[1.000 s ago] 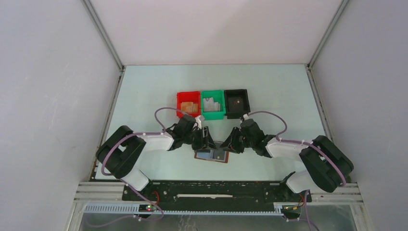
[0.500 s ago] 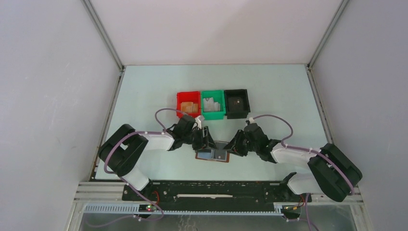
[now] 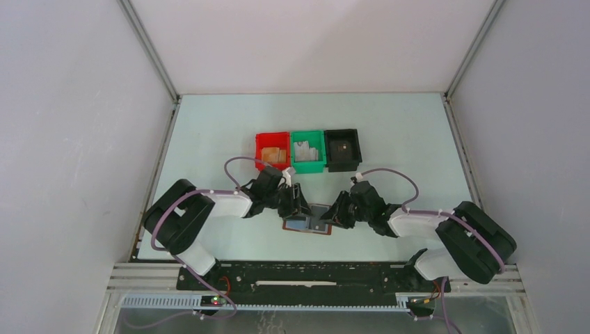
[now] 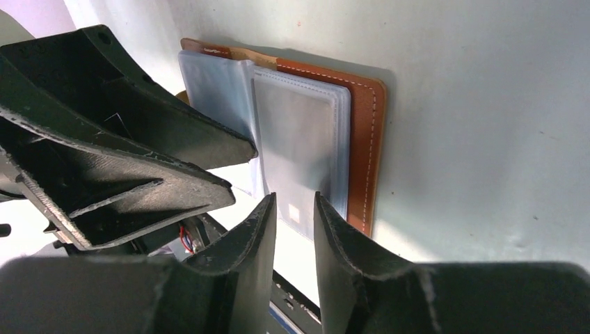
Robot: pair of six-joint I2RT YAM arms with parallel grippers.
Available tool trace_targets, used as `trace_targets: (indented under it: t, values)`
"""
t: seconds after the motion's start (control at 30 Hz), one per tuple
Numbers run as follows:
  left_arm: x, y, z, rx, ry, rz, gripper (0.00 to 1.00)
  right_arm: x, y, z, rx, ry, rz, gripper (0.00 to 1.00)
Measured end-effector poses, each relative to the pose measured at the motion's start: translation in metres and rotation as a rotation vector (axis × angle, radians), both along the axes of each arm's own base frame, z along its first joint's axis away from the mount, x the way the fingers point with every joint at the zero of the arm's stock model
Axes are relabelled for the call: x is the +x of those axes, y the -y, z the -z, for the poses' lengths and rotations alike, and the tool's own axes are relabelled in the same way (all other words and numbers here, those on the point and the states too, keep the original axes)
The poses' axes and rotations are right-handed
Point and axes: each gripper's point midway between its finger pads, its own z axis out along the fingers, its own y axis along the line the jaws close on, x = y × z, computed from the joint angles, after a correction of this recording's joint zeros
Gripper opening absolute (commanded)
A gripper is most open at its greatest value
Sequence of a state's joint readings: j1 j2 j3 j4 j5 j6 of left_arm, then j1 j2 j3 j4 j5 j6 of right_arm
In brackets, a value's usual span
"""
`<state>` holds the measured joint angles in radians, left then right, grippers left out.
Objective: Take the credit cards out of the card holder
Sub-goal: Remove the credit card from the card holder.
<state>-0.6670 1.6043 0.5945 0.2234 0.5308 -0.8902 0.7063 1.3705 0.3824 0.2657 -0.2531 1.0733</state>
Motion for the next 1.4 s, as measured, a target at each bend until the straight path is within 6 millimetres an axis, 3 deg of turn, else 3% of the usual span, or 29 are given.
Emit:
trace_targets:
  t: [0.3, 0.6, 0.87, 1.4]
  values:
    - [-0.001, 0.0, 0.004, 0.004, -0.01, 0.002, 0.46, -0.002, -0.009, 0.002, 0.036, -0.012, -0.031, 0.31]
    - [-0.001, -0.001, 0.005, 0.005, -0.011, 0.002, 0.45, 0.006, 0.005, -0.006, -0.013, 0.031, 0.045, 0.33]
    - [-0.002, -0.001, 0.005, 0.006, -0.011, 0.003, 0.45, 0.006, 0.015, 0.005, -0.071, 0.01, 0.078, 0.34]
    - [-0.002, -0.001, 0.006, 0.008, -0.007, 0.008, 0.45, 0.003, 0.013, 0.003, -0.081, 0.027, 0.072, 0.35]
